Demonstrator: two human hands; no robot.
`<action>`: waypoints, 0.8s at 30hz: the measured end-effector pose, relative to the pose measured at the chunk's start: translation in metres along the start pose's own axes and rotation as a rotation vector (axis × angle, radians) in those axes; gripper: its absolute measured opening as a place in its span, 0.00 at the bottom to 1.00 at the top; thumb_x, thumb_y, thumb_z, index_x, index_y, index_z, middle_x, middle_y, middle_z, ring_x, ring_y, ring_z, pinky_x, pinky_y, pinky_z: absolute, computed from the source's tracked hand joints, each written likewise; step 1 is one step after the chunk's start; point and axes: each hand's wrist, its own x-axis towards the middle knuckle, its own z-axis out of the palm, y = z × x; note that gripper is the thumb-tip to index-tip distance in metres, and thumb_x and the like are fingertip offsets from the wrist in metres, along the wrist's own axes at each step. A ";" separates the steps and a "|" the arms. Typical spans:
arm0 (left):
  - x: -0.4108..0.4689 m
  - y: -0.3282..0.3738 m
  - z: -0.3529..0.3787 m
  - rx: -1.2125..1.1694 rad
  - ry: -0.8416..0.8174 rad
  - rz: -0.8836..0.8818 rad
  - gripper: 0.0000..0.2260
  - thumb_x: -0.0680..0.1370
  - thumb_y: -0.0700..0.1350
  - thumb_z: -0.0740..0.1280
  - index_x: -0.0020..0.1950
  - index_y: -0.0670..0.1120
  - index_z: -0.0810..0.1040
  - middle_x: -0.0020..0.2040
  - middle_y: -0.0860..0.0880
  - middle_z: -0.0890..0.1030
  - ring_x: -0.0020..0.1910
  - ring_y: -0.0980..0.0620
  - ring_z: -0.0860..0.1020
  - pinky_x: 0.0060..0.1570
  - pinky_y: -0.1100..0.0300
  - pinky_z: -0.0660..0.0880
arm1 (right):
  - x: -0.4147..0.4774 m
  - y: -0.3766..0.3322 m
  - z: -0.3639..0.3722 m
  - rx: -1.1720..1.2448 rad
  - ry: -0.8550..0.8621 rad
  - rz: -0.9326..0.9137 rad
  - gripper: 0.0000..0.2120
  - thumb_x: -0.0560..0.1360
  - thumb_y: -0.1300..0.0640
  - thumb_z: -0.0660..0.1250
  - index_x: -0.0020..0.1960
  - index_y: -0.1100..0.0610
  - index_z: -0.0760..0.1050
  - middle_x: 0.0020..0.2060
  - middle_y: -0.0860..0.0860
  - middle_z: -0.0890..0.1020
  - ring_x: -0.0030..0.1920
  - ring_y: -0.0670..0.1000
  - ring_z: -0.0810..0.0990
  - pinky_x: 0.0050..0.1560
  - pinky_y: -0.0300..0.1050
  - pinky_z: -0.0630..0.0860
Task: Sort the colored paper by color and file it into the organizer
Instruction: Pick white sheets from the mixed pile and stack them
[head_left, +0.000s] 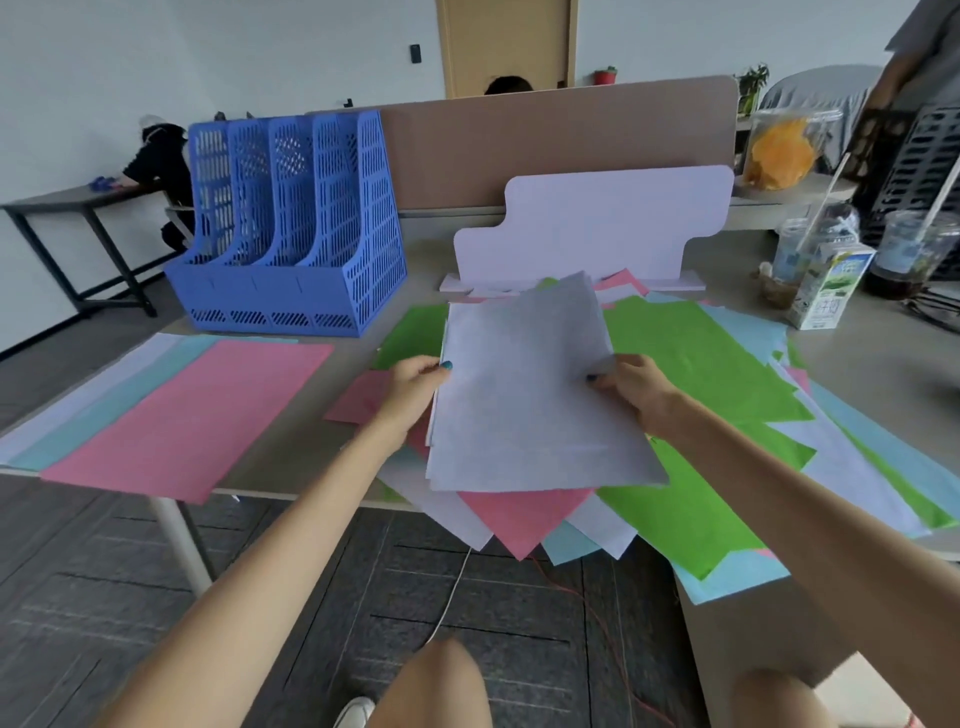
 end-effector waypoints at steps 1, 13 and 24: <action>0.000 -0.002 -0.006 0.056 0.034 0.034 0.06 0.77 0.42 0.67 0.52 0.43 0.79 0.46 0.47 0.80 0.44 0.52 0.77 0.42 0.63 0.72 | -0.002 0.000 -0.002 -0.004 -0.001 -0.006 0.13 0.71 0.73 0.59 0.39 0.59 0.76 0.32 0.55 0.78 0.28 0.52 0.77 0.34 0.43 0.77; -0.079 -0.025 -0.046 0.463 -0.217 0.439 0.11 0.75 0.34 0.65 0.52 0.47 0.82 0.53 0.55 0.82 0.55 0.61 0.77 0.58 0.67 0.70 | -0.024 0.010 -0.026 -0.018 -0.111 -0.048 0.13 0.71 0.73 0.59 0.46 0.60 0.77 0.37 0.57 0.80 0.27 0.50 0.80 0.31 0.44 0.80; -0.112 -0.058 -0.048 0.988 -0.377 0.657 0.30 0.76 0.49 0.68 0.76 0.57 0.60 0.77 0.57 0.57 0.75 0.60 0.56 0.74 0.59 0.53 | -0.064 0.022 -0.065 -0.014 -0.069 -0.077 0.13 0.71 0.74 0.60 0.47 0.60 0.77 0.31 0.52 0.81 0.26 0.49 0.80 0.29 0.43 0.80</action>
